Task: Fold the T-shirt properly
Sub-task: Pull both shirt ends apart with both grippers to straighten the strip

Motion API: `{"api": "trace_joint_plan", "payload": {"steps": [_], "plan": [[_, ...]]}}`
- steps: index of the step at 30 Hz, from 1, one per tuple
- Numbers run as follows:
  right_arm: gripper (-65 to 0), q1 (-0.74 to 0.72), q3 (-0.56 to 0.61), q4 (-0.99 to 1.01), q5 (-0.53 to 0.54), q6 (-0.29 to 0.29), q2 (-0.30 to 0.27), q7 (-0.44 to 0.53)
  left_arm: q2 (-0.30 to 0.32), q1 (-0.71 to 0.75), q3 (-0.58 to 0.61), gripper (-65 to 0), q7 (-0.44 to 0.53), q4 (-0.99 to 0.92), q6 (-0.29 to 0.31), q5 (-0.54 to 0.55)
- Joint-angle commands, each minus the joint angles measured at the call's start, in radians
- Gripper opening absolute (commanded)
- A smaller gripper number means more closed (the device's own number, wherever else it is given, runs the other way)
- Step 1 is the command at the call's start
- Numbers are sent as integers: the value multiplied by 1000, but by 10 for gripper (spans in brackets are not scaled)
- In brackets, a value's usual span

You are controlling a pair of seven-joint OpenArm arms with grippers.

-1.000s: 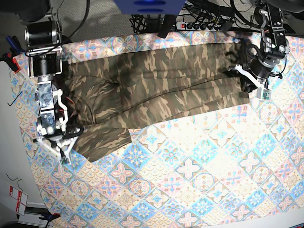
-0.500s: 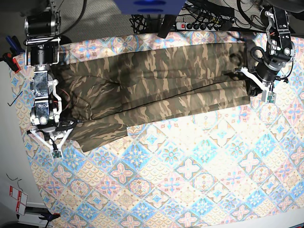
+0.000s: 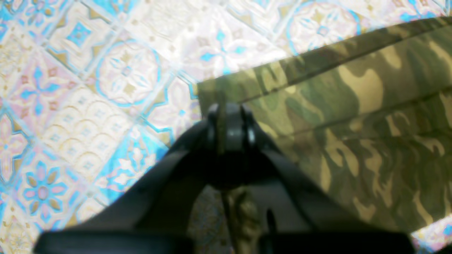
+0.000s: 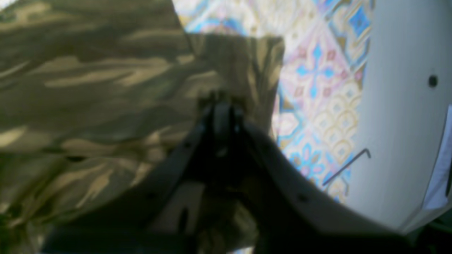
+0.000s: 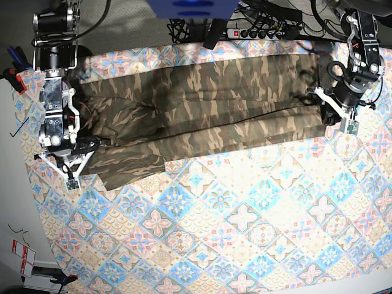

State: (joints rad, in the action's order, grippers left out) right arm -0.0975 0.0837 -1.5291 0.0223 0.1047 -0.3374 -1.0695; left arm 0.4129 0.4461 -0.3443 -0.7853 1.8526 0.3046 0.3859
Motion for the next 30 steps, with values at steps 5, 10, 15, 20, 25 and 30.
{"api": "trace_joint_plan", "payload": {"steps": [5,10,15,20,25,30], "plan": [[-646,12,-57,-41,-14,-4,-15,12,19,0,-5,-650,14,19,-6,-6],[-646,61,-108,-63,-14,-4,-13,12,19,13,-3,-650,17,17,-6,-6],[-646,101,-134,-67,-14,-4,-13,13,19,13,-3,-650,17,17,-6,-8],[-646,130,-134,-73,-14,-4,-10,18,27,12,-3,-650,17,17,-6,-8],[-646,169,-134,-103,-14,-4,-9,16,47,12,-2,-650,19,15,-6,-9],[-646,180,-134,-110,-12,-4,18,12,47,12,-2,-650,19,12,-6,-9]]}}
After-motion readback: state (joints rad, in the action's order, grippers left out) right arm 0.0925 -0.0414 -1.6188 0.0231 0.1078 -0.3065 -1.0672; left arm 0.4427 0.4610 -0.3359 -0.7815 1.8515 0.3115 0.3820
